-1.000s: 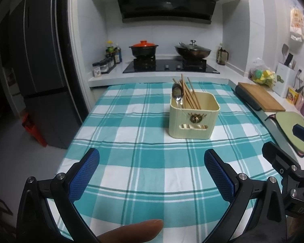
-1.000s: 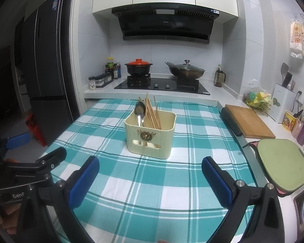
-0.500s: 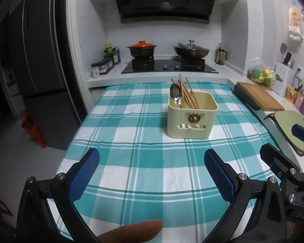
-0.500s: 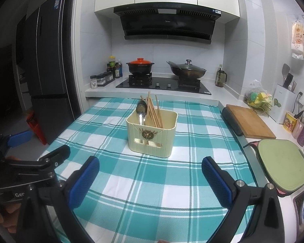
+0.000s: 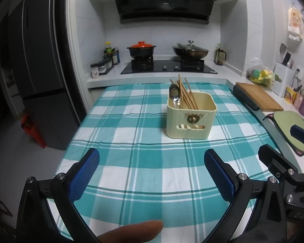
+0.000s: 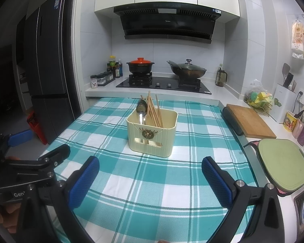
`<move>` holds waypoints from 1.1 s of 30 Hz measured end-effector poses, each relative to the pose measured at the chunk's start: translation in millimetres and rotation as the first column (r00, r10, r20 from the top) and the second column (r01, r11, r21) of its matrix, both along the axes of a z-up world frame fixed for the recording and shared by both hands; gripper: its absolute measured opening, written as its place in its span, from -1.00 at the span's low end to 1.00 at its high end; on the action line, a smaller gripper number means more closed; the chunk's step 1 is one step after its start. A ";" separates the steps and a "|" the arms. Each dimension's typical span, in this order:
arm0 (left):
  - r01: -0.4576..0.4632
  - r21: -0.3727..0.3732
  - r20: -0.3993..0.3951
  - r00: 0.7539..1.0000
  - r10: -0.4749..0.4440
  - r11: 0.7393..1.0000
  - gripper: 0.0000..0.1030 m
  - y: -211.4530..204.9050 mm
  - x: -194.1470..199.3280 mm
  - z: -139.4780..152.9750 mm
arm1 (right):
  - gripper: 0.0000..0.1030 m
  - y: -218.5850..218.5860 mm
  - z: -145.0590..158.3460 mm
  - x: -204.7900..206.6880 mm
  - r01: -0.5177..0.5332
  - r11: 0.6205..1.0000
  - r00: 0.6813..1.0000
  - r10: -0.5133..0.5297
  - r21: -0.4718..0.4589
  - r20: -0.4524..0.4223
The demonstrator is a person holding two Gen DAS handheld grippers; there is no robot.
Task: Organize utensils
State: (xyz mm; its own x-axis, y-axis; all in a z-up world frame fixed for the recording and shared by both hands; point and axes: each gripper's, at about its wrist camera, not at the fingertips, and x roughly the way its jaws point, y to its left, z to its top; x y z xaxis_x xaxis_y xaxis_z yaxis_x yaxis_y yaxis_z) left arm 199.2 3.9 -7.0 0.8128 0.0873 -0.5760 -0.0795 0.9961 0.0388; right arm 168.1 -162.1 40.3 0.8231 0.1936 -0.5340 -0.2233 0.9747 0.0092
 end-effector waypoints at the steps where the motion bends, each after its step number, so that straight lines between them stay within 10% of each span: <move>1: 0.000 0.000 0.001 1.000 0.000 1.000 0.99 -0.6 -0.1 0.3 | 0.99 0.0 0.1 -0.2 0.001 1.000 1.000 -0.001 0.000 0.001; 33: 0.009 -0.004 0.006 1.000 -0.009 1.000 0.99 -4.1 -1.2 4.6 | 0.99 0.6 -0.7 -1.6 0.000 1.000 1.000 0.000 0.000 0.002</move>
